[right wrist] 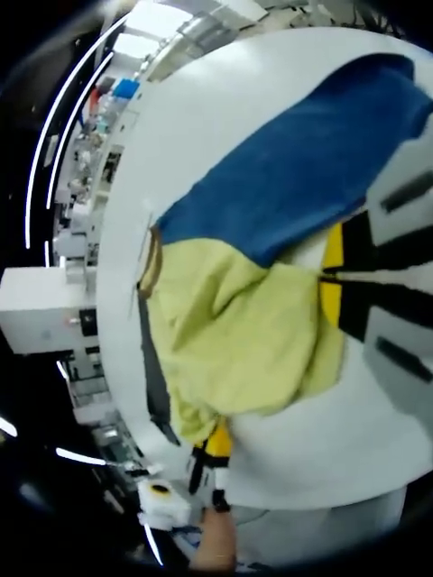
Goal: Fold the garment on the visible template until the final outline fits inside the template.
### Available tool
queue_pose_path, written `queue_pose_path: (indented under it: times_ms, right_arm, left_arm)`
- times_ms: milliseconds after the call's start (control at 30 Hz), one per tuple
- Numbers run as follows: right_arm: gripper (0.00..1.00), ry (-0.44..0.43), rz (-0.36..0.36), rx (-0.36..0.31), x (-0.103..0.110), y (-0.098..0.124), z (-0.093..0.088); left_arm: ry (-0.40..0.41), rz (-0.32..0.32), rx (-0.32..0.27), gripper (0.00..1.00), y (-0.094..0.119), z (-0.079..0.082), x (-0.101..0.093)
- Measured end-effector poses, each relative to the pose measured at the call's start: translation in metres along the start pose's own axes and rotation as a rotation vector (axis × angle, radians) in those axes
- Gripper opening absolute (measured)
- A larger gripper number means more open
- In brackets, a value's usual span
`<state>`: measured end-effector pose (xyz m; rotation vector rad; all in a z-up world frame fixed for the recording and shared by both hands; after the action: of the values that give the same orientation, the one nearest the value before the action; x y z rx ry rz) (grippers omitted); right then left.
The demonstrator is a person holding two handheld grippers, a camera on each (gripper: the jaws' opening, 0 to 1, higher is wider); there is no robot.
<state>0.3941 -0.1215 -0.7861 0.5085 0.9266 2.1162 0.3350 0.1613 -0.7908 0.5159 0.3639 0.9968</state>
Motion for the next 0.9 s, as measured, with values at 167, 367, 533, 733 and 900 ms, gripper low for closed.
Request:
queue_pose_path:
  times_ms: [167,367,533,733,900]
  right_arm:
    - [0.0,0.018,-0.012,0.0,0.004,0.011,-0.003]
    - [0.0,0.05,-0.034,0.006,0.01,0.027,-0.01]
    - [0.0,0.064,-0.051,0.014,0.011,0.04,-0.017]
    - [0.0,0.053,-0.071,0.013,0.015,0.058,-0.023]
    - [0.0,0.052,-0.074,0.014,0.022,0.071,-0.028]
  left_arm:
    - [0.039,-0.022,-0.031,0.01,0.02,0.008,-0.006]
    - [0.099,-0.03,-0.059,0.01,0.044,0.01,-0.002]
    - [0.154,-0.025,-0.085,0.01,0.061,0.013,0.0]
    - [0.187,-0.011,-0.109,0.01,0.08,0.015,0.002]
    - [0.284,0.059,-0.065,0.01,0.1,0.004,0.012]
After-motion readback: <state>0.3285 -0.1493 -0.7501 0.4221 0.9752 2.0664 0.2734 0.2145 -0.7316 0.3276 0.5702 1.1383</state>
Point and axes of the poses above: the point that each gripper's makers call its tool centre point, and the gripper's own axes: y roughly backward along the fingers, x roughly to its left, z roughly out of its top, the point moved 7 cm from there along y, roughly backward along the fingers, and after that the axes turned 2 degrees about -y, right-handed, at the moved point
